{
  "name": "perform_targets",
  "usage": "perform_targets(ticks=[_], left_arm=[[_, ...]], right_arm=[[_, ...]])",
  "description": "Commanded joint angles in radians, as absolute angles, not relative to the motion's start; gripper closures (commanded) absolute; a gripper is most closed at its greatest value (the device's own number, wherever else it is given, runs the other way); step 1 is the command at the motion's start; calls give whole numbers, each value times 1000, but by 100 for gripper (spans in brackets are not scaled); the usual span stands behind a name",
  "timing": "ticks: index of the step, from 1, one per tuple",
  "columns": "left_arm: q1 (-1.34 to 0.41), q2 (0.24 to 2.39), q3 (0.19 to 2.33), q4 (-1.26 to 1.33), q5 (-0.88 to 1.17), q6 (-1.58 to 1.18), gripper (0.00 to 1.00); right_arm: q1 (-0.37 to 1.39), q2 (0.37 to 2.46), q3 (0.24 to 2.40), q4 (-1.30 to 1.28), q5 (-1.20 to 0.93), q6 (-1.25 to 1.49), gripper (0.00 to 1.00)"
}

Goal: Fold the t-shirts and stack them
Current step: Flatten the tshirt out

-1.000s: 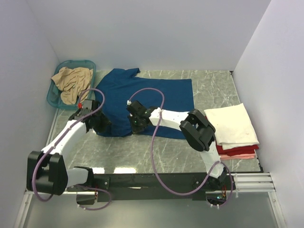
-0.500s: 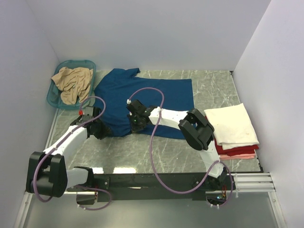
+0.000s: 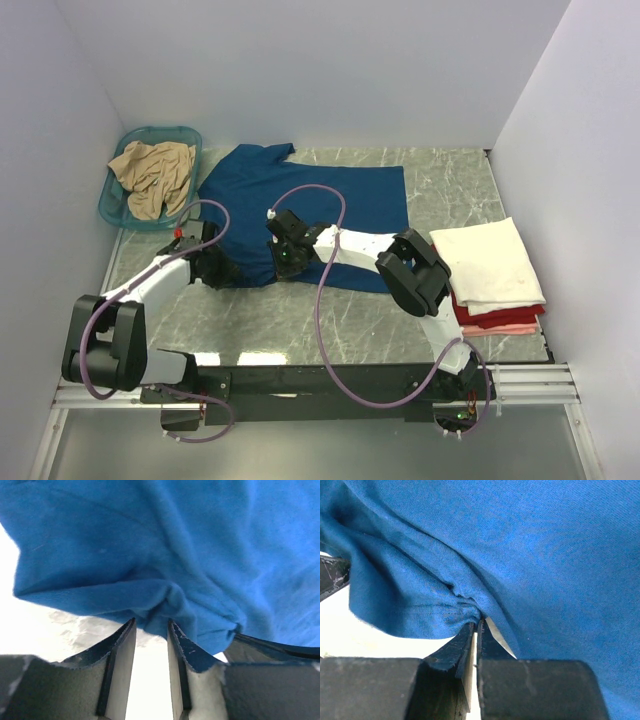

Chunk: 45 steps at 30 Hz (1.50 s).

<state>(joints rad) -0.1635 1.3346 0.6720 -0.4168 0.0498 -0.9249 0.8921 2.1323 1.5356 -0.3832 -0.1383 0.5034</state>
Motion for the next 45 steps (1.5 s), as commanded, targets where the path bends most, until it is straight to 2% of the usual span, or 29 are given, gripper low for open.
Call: perform_targets(ticks=[1, 10, 16, 22, 26, 37, 45], left_arm=[[-173, 1339, 719, -367, 61, -910, 63], [-181, 1384, 750, -347, 37, -891, 62], [-184, 1404, 768, -334, 44, -891, 67], [-190, 1388, 770, -348, 43, -890, 80], [-189, 1320, 769, -396, 32, -891, 99], [-189, 973, 687, -646, -27, -986, 99], [-189, 812, 652, -836, -77, -1075, 99]], right_arm=[[888, 2103, 1529, -357, -147, 514, 99], [894, 2095, 1519, -354, -150, 522, 99], [896, 2092, 1522, -359, -149, 522, 99], [896, 2083, 1514, -356, -147, 523, 100], [897, 2062, 1488, -344, -147, 529, 100], [919, 1908, 1321, -276, -158, 557, 100], [977, 1845, 1212, -235, -166, 597, 100]])
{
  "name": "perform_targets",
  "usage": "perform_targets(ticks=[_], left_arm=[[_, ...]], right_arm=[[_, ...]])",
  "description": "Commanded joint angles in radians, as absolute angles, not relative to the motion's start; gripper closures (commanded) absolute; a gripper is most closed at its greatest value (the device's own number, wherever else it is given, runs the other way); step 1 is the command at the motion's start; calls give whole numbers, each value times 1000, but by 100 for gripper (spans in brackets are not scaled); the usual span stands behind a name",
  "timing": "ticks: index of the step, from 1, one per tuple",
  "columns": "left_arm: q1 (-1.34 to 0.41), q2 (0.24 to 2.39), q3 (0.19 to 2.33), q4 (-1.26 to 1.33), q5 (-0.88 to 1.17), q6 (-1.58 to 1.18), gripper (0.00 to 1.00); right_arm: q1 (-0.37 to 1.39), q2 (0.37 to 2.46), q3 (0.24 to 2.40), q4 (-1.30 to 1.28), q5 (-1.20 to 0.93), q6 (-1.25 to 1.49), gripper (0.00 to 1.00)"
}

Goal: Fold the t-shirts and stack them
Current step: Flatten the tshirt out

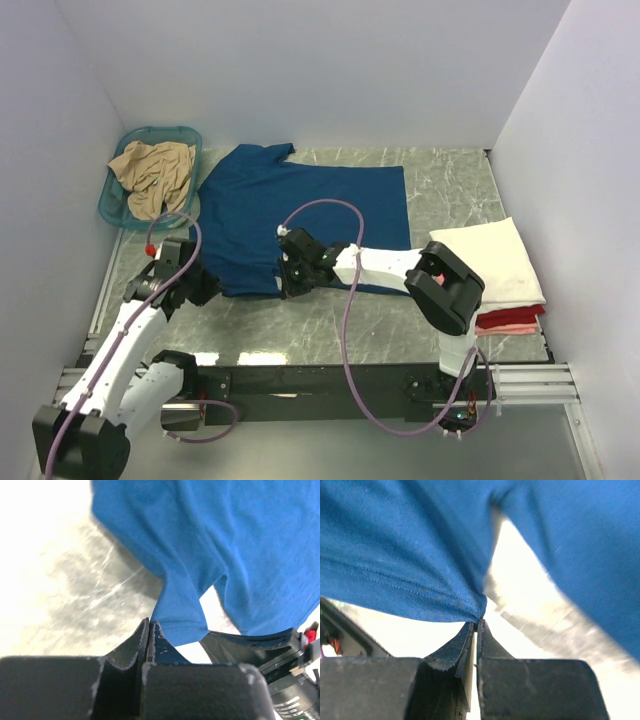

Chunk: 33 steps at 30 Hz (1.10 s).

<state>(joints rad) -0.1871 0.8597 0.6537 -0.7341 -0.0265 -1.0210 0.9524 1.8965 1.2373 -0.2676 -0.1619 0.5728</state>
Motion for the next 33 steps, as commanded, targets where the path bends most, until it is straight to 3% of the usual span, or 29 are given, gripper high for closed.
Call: perform_targets(ticks=[1, 10, 14, 18, 19, 20, 24, 33], left_arm=[[-189, 793, 653, -847, -80, -1083, 99], [-189, 730, 672, -942, -109, -1155, 99], [-189, 707, 667, -960, -95, -1158, 98], [-189, 698, 719, -986, -113, -1152, 71], [-189, 698, 735, -989, -126, -1149, 60], [-190, 698, 767, -994, -133, -1140, 57], [-189, 716, 827, -936, -143, -1100, 54], [-161, 1044, 807, -677, -219, -1092, 64]], right_arm=[[983, 1839, 1204, -226, -167, 603, 100], [1066, 1815, 1141, -206, -147, 653, 100], [1089, 1789, 1098, -187, -138, 679, 89], [1098, 1726, 1068, -173, -146, 693, 64], [1100, 1711, 1060, -173, -146, 695, 61], [1098, 1692, 1046, -178, -141, 692, 58], [1069, 1550, 1006, -235, -65, 681, 55], [671, 1186, 730, -264, -25, 687, 56]])
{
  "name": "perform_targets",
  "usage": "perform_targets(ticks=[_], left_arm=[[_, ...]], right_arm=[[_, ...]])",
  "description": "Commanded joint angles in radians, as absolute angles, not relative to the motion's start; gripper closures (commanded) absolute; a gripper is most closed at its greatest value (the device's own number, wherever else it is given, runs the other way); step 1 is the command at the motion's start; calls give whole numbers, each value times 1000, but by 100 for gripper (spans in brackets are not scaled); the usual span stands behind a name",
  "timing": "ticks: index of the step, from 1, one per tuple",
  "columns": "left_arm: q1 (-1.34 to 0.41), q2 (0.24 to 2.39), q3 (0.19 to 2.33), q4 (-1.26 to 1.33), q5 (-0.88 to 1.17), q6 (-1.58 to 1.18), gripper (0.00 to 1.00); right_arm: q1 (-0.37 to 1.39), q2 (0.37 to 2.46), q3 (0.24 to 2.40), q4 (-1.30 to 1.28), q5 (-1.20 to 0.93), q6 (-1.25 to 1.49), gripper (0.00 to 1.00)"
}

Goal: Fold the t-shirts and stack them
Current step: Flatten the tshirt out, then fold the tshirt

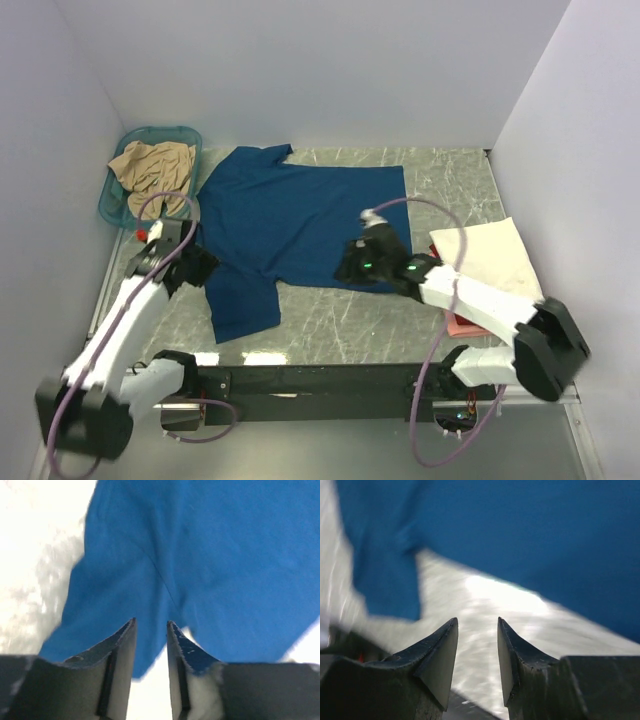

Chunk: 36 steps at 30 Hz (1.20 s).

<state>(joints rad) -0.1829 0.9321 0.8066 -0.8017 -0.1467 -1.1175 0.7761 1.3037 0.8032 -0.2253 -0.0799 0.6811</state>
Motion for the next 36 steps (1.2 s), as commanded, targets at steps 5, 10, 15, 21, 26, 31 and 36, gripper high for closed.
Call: perform_targets(ticks=[5, 10, 15, 21, 26, 31, 36], left_arm=[[-72, 1132, 718, -476, -137, -1091, 72], [-66, 1201, 632, -391, -143, -1123, 72], [-57, 1247, 571, -370, -172, -1124, 74], [-32, 1259, 532, -416, -252, -1147, 70], [-3, 1259, 503, -425, -262, -1134, 69], [34, 1194, 492, -449, -271, -1120, 69], [46, 1129, 515, -498, -275, -1114, 67]], right_arm=[[435, 1028, 588, -281, -63, 680, 56], [247, 1011, 526, -285, -124, 661, 55], [152, 1031, 473, -268, -150, 650, 54], [89, 1016, 436, -282, -141, 658, 47], [77, 994, 428, -316, -106, 681, 41], [77, 999, 430, -333, -98, 710, 41], [75, 1005, 428, -337, -94, 732, 41]])
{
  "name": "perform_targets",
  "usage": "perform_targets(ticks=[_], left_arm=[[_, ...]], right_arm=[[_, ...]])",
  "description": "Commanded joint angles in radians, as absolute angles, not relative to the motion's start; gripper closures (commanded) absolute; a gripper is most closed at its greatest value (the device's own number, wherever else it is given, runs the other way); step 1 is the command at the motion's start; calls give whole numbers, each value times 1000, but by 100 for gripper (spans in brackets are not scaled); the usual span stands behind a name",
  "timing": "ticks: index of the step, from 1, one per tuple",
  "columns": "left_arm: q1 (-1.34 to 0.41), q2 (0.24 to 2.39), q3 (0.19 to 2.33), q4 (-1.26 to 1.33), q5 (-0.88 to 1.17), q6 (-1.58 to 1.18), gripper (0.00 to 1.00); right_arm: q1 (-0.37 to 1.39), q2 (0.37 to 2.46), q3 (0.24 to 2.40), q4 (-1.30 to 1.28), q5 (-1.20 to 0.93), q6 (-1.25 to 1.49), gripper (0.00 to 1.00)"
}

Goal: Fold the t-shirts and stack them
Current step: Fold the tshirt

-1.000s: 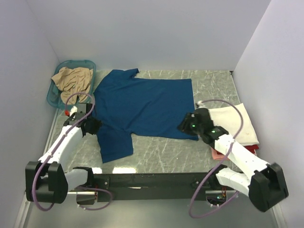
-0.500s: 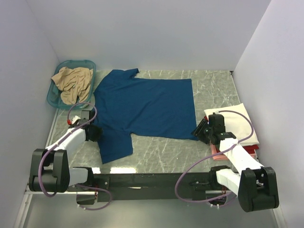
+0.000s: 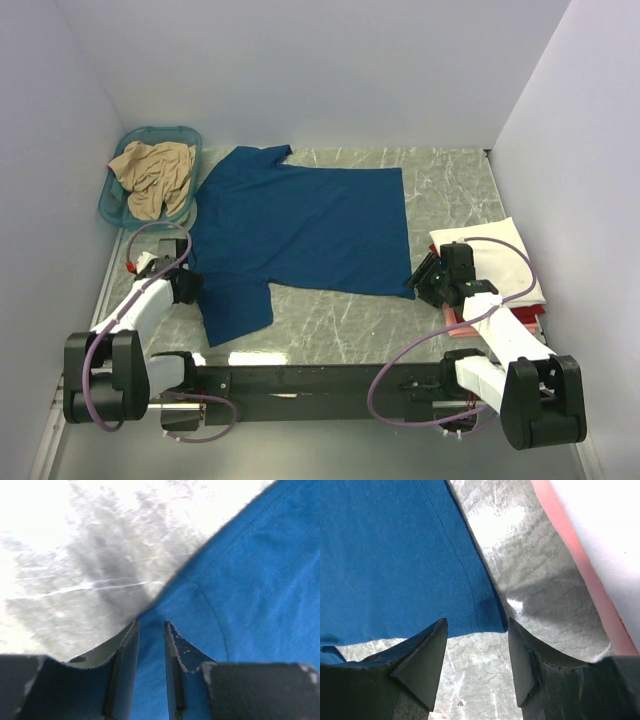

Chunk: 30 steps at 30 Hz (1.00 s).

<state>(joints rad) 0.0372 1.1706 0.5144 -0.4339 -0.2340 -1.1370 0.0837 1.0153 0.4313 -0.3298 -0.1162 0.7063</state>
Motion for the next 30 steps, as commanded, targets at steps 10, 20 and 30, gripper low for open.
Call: perform_targets(ticks=[10, 20, 30], left_arm=[[46, 1045, 561, -566, -297, -1114, 49], [45, 1136, 538, -448, -336, -1104, 42], [46, 1175, 517, -357, -301, -1094, 51]], right_arm=[[75, 997, 381, -328, -130, 768, 43], [75, 994, 354, -292, -182, 821, 44], [75, 1035, 362, -247, -187, 833, 49]])
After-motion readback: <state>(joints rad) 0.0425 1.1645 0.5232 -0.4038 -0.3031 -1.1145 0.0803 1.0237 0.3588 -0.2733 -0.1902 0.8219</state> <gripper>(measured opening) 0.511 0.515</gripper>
